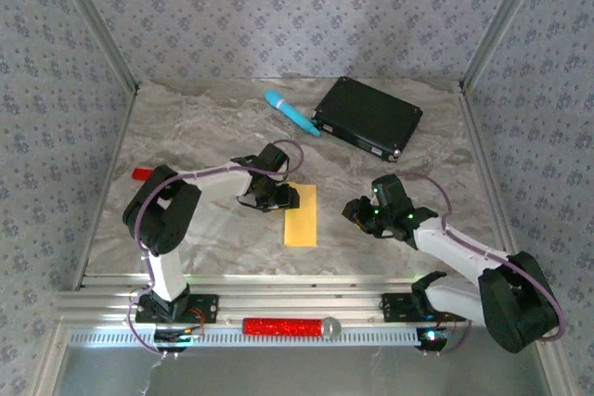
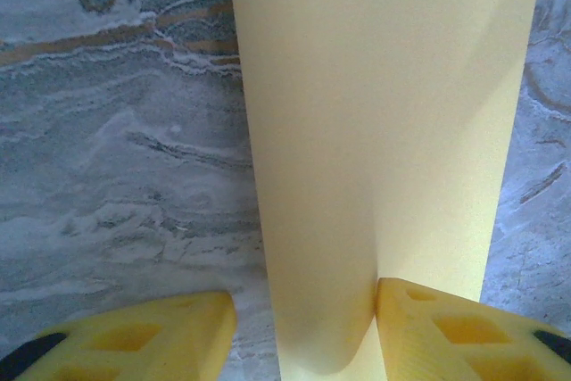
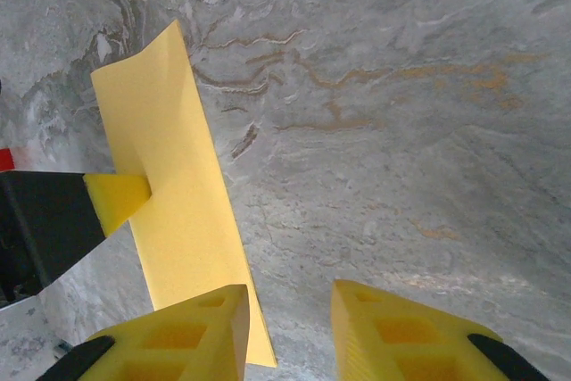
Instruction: Fold a paper plane with a square sheet of paper (pick it up from the middle)
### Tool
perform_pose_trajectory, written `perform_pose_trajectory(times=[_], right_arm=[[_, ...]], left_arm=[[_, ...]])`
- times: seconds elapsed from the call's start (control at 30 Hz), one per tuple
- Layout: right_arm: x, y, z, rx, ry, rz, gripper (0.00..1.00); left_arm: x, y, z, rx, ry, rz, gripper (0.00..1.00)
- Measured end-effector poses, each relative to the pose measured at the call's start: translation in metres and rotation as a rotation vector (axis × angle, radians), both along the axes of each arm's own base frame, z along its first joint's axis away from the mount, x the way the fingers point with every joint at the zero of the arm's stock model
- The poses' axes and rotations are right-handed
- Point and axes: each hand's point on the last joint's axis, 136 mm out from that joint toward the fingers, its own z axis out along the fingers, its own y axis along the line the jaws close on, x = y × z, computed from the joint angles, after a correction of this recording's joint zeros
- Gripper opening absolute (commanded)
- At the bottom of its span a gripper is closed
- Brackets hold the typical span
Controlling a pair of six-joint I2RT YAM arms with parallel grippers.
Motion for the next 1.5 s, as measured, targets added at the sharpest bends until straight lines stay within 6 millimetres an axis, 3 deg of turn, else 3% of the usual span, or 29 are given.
perform_pose_trajectory(times=[0.33,0.53,0.8,1.13,1.33,1.5], right_arm=[[0.000,0.011,-0.002,-0.008,0.011,0.040,0.28],[0.002,0.026,-0.005,-0.007,0.022,0.091,0.16],[0.016,0.065,-0.012,0.015,0.048,0.183,0.01],[0.033,0.105,-0.024,0.014,0.083,0.262,0.00],[0.029,0.109,-0.044,-0.001,0.136,0.279,0.00],[0.028,0.110,-0.047,0.003,0.142,0.286,0.00]], left_arm=[[0.000,0.000,0.000,0.000,0.001,0.000,0.50],[0.000,0.000,0.000,0.000,0.000,0.000,0.50],[0.000,0.000,0.000,0.000,0.002,0.004,0.50],[0.000,0.000,-0.001,0.001,0.004,0.007,0.50],[0.000,0.000,-0.001,0.000,0.004,0.007,0.50],[0.000,0.000,-0.001,-0.001,0.003,0.008,0.50]])
